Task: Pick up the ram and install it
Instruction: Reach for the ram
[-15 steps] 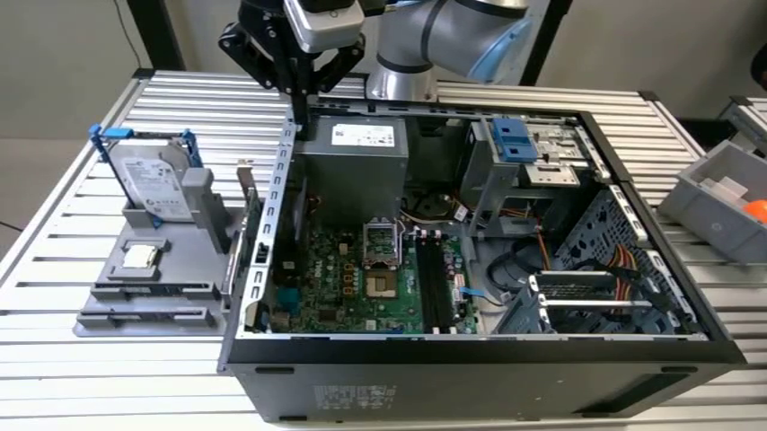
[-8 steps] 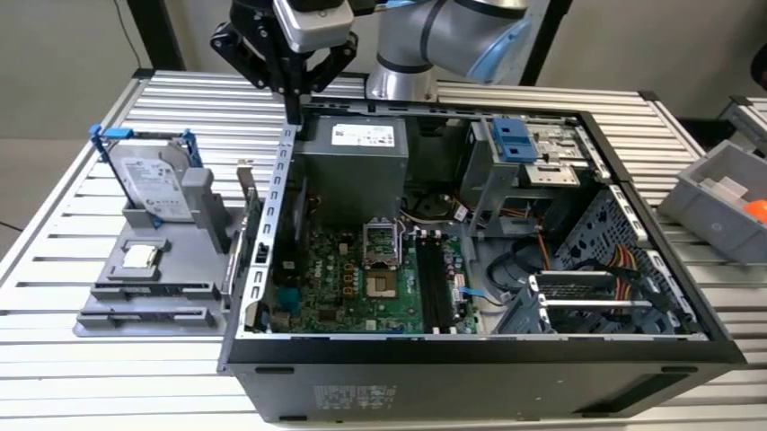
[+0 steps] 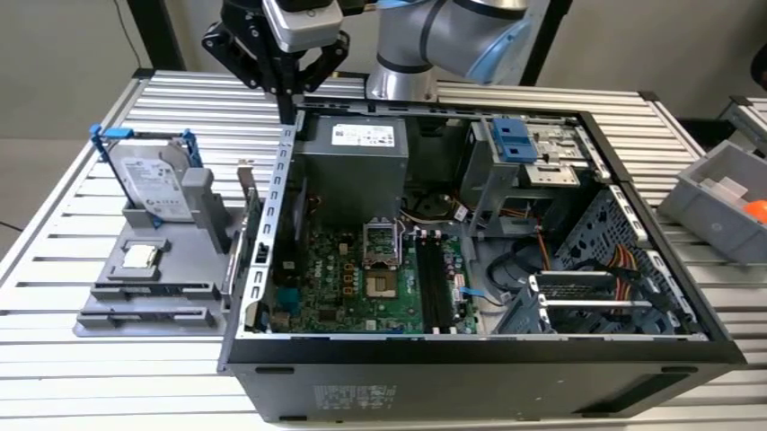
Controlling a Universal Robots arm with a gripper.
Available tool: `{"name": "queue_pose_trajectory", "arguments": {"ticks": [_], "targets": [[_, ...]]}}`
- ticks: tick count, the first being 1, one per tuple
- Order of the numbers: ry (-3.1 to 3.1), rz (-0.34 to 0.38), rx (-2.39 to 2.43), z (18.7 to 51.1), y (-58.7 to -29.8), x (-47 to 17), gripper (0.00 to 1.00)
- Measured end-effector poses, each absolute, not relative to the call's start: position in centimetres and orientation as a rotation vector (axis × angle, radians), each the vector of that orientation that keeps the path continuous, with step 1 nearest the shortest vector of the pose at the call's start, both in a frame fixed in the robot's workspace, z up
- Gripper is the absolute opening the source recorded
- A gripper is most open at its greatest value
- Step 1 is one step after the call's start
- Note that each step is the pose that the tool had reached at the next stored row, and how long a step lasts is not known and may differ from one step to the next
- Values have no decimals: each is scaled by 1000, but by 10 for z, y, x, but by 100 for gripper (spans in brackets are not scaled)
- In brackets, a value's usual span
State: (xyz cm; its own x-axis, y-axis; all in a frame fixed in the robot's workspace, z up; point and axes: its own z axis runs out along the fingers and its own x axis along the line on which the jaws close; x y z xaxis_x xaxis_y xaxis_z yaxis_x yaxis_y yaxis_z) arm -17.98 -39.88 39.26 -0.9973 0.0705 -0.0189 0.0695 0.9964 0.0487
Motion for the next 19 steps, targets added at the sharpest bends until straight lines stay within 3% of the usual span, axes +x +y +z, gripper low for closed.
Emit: {"name": "queue_pose_trajectory", "arguments": {"ticks": [19], "targets": [[3119,75,109,393,-399,-197,0]]}}
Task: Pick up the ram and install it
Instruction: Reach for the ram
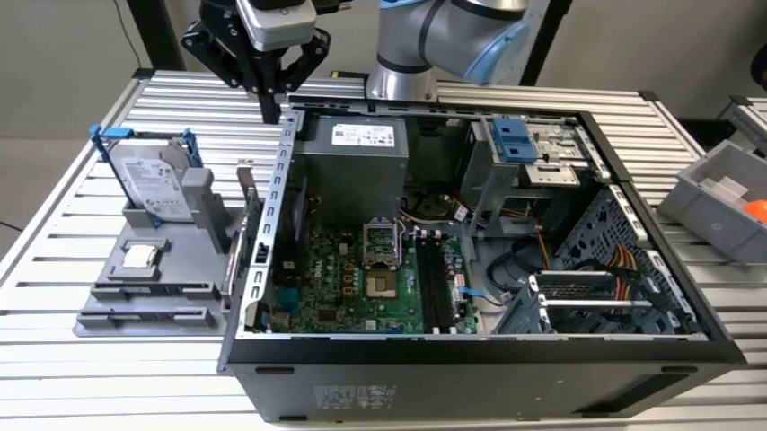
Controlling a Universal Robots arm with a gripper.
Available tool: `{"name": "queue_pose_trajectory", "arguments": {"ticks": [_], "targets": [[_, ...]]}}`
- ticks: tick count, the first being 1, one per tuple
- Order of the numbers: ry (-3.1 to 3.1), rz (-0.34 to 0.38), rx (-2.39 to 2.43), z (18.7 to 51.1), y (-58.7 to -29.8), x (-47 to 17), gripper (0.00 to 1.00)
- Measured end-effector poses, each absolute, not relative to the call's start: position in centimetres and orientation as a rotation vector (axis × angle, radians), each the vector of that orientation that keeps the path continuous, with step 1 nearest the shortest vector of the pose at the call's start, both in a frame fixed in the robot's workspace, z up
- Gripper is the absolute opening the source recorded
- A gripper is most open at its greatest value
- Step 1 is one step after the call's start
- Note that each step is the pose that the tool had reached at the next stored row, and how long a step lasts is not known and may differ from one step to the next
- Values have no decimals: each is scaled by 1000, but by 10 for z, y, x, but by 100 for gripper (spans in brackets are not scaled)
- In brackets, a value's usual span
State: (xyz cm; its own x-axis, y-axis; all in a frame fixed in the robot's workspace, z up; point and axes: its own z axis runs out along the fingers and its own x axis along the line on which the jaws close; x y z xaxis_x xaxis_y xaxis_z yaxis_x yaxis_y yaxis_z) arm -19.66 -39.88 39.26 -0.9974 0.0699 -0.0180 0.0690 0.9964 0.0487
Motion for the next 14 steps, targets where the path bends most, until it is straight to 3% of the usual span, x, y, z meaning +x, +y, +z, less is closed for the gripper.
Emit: {"name": "queue_pose_trajectory", "arguments": {"ticks": [14], "targets": [[3120,75,108,393,-399,-209,0]]}}
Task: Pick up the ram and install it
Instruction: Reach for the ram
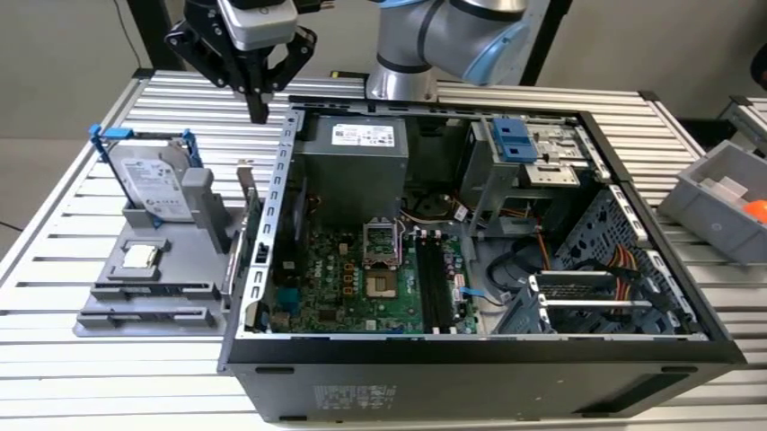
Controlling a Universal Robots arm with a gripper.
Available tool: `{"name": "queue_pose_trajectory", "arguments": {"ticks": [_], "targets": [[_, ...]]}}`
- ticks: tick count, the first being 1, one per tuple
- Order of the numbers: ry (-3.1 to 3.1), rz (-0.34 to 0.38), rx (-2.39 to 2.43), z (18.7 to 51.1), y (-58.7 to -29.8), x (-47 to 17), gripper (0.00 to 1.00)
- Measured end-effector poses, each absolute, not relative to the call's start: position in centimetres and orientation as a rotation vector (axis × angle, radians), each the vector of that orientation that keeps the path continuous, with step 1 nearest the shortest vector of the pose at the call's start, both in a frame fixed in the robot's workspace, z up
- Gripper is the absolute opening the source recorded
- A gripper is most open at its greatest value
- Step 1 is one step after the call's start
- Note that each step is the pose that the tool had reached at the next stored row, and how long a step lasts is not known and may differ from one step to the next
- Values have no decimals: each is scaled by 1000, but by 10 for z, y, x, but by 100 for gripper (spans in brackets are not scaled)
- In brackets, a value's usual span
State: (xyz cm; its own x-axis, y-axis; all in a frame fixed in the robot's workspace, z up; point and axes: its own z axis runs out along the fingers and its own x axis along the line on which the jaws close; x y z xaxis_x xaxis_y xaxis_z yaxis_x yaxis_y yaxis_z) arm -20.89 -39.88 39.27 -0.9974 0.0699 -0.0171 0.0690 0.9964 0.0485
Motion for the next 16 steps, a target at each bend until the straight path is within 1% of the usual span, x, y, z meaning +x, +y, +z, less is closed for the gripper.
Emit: {"name": "queue_pose_trajectory", "arguments": {"ticks": [16], "targets": [[3122,75,109,393,-399,-222,0]]}}
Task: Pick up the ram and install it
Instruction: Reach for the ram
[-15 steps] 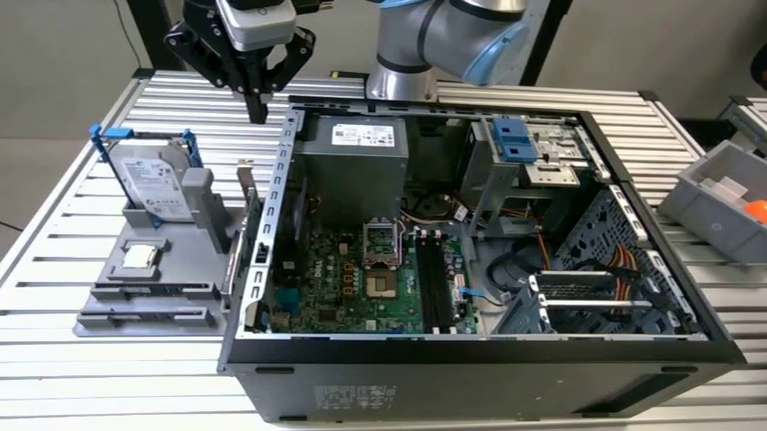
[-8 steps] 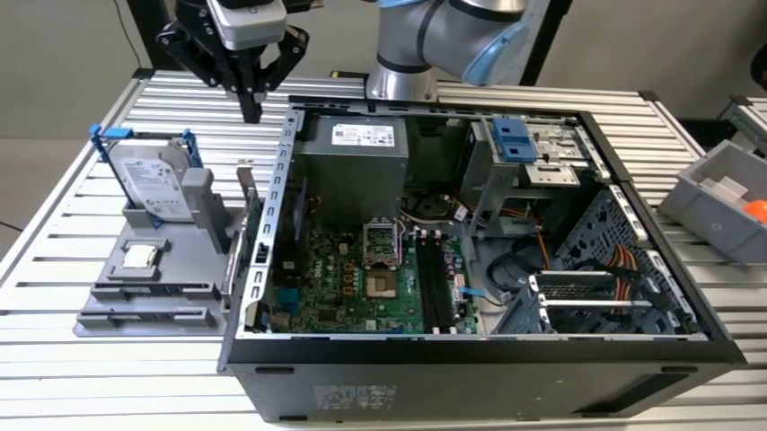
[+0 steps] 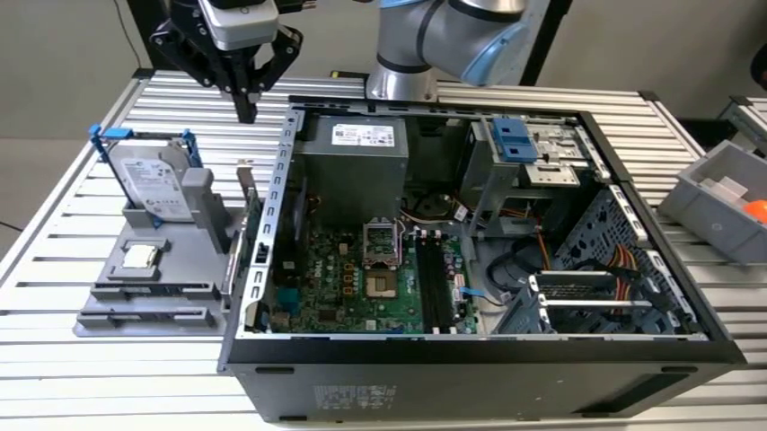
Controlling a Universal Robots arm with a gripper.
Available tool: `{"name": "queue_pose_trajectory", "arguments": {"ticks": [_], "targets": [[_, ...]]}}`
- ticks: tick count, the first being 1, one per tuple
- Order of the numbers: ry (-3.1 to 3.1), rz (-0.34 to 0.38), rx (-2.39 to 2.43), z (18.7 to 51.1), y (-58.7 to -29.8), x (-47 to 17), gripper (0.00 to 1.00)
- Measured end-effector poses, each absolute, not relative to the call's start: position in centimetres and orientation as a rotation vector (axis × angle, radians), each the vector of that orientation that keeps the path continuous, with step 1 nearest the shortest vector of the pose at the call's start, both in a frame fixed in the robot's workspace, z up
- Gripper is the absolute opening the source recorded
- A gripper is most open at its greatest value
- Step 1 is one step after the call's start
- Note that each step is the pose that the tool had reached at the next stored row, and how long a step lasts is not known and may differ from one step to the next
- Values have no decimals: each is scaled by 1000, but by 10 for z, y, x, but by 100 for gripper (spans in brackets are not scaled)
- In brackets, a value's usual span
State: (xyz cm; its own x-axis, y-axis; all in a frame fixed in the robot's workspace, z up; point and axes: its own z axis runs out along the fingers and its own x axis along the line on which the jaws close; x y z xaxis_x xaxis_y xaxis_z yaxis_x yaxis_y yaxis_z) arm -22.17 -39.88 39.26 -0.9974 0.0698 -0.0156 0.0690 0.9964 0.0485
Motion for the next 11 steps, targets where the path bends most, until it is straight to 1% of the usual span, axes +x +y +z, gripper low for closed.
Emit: {"name": "queue_pose_trajectory", "arguments": {"ticks": [11], "targets": [[3122,75,108,393,-399,-234,0]]}}
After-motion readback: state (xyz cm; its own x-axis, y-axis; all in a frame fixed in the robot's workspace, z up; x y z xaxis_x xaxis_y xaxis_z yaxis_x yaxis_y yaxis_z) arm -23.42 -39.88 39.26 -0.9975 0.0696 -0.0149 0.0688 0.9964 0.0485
